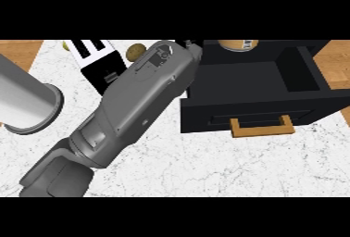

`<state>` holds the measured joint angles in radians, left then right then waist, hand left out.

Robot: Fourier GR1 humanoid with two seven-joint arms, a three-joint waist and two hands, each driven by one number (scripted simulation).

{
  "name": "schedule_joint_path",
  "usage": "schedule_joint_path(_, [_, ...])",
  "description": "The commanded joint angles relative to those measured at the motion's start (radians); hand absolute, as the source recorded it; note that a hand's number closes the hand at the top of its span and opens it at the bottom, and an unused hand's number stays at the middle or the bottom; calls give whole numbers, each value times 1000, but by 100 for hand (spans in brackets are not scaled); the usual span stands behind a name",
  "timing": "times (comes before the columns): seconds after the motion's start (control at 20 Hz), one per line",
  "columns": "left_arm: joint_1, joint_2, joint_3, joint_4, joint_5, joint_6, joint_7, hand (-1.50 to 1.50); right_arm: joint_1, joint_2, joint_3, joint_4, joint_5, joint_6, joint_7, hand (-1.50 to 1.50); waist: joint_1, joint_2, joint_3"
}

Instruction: Pick up the can, place it into the drawer and close the drawer

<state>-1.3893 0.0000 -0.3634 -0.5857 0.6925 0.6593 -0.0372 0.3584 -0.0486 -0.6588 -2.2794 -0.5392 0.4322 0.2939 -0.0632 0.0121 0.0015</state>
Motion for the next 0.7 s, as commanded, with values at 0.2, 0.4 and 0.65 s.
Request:
schedule_joint_path(0.2, [-37, 0, -124, 57, 110, 37, 1, 150, -51, -6, 28, -18, 25, -37, 43, -150, -4, 1, 0])
schedule_joint_path(0.4, [-19, 0, -148, 126, 121, 21, -46, -150, 7, 6, -8, -38, -10, 2, 19, -150, -19, 3, 0])
schedule_joint_path(0.65, [-14, 0, -205, 131, 177, 96, -62, -150, -45, 10, 31, -25, 24, -29, 44, -150, -28, 9, 0])
